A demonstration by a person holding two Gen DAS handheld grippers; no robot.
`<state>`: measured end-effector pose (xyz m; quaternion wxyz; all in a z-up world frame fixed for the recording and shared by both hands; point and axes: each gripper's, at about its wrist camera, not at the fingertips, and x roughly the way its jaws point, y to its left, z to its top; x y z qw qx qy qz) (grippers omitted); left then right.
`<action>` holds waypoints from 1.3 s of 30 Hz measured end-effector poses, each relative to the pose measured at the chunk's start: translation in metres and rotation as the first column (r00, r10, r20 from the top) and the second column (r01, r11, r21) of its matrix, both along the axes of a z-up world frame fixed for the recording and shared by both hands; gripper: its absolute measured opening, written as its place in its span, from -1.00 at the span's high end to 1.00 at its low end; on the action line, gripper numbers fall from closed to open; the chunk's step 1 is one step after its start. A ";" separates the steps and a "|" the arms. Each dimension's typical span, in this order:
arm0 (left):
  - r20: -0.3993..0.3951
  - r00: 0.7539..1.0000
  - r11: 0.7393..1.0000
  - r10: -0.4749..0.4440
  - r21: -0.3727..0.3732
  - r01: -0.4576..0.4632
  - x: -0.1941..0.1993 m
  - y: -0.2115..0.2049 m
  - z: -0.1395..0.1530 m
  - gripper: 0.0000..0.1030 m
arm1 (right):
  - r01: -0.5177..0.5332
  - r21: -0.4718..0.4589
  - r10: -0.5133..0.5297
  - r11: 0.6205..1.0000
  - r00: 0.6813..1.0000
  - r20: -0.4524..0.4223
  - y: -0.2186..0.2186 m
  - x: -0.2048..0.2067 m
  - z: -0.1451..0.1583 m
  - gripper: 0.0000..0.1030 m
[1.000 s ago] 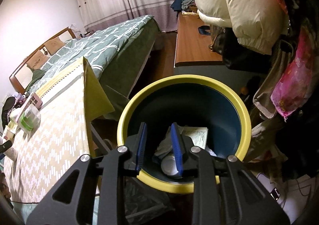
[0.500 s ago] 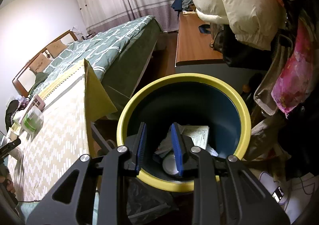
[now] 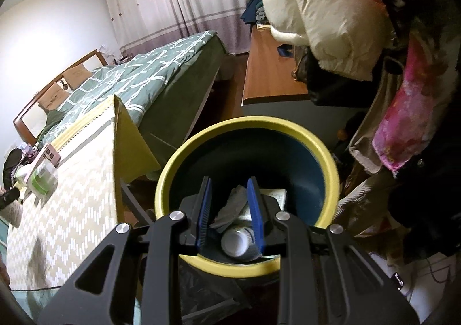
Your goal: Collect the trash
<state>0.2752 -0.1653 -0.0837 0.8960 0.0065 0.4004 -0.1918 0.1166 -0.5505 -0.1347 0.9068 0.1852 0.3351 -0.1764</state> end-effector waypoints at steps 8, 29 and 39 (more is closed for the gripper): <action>-0.012 0.970 0.969 -0.245 -0.016 0.245 -0.017 -0.134 0.008 0.08 | 0.046 -0.029 -0.046 0.999 0.999 0.010 -0.024 -0.021 0.003 0.52; -0.076 0.898 0.899 -0.433 0.032 0.437 -0.029 -0.319 -0.037 -0.47 | 0.119 -0.007 -0.119 0.993 0.993 0.016 -0.068 -0.047 -0.007 0.52; 0.008 0.932 0.931 -0.363 -0.030 0.363 -0.037 -0.234 0.004 -0.67 | 0.078 -0.011 -0.078 0.997 0.997 0.018 -0.053 -0.038 -0.003 0.52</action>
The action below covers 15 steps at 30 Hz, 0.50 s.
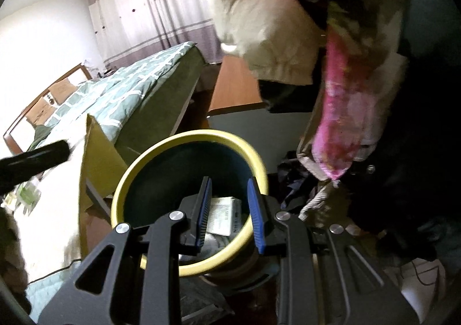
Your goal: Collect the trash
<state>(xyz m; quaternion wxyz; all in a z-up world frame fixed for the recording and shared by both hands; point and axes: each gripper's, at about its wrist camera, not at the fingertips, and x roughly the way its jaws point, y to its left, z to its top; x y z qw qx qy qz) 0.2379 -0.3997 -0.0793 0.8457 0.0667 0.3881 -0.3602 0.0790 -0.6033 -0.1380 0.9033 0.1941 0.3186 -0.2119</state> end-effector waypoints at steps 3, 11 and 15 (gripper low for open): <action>0.025 0.997 0.997 0.073 -0.024 -0.072 -0.001 0.051 0.011 -0.71 | -0.038 -0.002 0.038 0.999 0.999 -0.006 0.013 0.009 0.000 0.52; 0.122 0.933 0.941 0.337 -0.043 -0.335 0.003 0.204 0.027 -0.76 | -0.193 -0.008 0.193 0.981 0.981 -0.007 0.074 0.044 0.014 0.52; 0.158 0.875 0.888 0.459 -0.041 -0.458 0.007 0.279 0.023 -0.77 | -0.293 -0.008 0.293 0.956 0.956 -0.021 0.118 0.068 0.018 0.52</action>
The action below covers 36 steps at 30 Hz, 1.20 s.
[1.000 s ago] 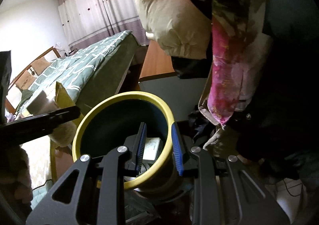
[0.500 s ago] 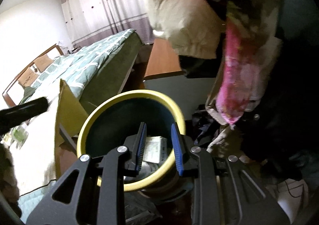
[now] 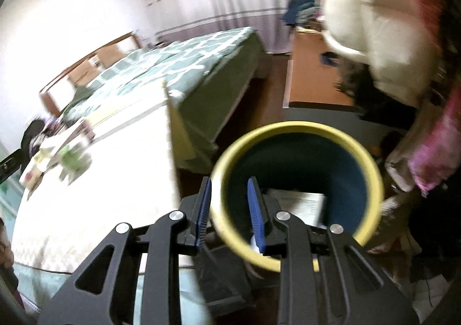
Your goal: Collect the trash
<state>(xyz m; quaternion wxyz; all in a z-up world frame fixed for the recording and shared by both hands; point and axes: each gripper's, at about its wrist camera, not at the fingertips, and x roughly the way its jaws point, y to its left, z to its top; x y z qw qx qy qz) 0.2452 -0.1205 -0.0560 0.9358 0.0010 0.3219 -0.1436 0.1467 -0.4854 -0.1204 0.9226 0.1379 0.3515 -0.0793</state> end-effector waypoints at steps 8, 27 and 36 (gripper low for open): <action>0.001 0.982 0.981 0.191 -0.007 -0.191 0.019 0.111 -0.022 -0.77 | -0.239 -0.041 0.239 0.970 0.971 0.000 0.096 0.056 0.019 0.15; -0.108 0.974 0.972 0.199 -0.105 -0.210 0.028 0.138 -0.057 -0.80 | -0.563 -0.125 0.553 0.817 0.826 -0.109 0.229 0.181 0.005 -0.79; -0.107 0.978 0.977 0.180 -0.096 -0.190 0.028 0.131 -0.056 -0.81 | -0.558 -0.109 0.547 0.823 0.829 -0.114 0.238 0.194 -0.010 -0.33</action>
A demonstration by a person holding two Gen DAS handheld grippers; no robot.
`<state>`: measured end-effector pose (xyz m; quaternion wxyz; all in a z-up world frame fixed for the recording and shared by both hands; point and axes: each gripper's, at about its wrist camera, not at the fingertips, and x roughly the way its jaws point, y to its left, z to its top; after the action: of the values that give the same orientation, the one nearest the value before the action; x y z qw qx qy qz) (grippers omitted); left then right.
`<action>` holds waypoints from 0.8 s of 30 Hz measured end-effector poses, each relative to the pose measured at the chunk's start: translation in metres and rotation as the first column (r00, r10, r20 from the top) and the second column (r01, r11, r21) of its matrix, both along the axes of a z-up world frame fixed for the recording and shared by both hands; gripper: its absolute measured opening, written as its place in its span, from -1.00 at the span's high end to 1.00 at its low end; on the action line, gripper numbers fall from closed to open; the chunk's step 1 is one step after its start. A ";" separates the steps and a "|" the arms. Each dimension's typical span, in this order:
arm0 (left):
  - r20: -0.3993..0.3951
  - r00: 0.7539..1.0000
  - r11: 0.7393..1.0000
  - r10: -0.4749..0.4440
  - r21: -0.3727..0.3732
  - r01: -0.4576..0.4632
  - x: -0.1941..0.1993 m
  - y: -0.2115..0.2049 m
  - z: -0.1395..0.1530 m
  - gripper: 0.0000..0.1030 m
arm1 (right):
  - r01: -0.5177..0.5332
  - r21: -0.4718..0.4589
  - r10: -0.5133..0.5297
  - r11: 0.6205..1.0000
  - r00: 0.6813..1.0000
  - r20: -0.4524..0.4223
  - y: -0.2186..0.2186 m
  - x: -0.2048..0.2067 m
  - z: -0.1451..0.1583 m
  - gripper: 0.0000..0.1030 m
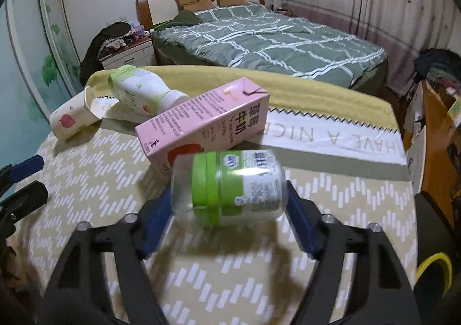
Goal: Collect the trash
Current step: 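Reach the right tool to the clear green-lidded jar and close on it, then carry the green-lidded jar into the bin and open the right tool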
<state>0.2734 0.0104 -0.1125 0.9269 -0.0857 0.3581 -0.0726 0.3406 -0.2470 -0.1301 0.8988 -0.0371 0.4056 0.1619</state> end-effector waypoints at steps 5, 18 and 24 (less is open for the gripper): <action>-0.004 1.000 1.000 -0.002 0.004 0.002 0.000 -0.001 0.000 -0.81 | 0.024 0.007 -0.024 1.000 1.000 0.001 -0.004 -0.005 0.004 -0.32; -0.011 1.000 1.000 -0.016 0.009 0.016 0.001 -0.006 -0.003 -0.81 | 0.320 0.025 -0.321 0.947 0.944 0.078 -0.085 -0.073 0.029 -0.32; -0.013 0.999 0.999 -0.030 0.025 0.030 0.001 -0.012 -0.004 -0.82 | 0.575 0.020 -0.573 0.818 0.812 0.110 -0.158 -0.109 0.025 -0.32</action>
<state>0.2739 -0.0012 -0.1164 0.9243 -0.0691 0.3663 -0.0816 0.2312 -0.4054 -0.1053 0.9266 0.0717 0.3486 -0.1218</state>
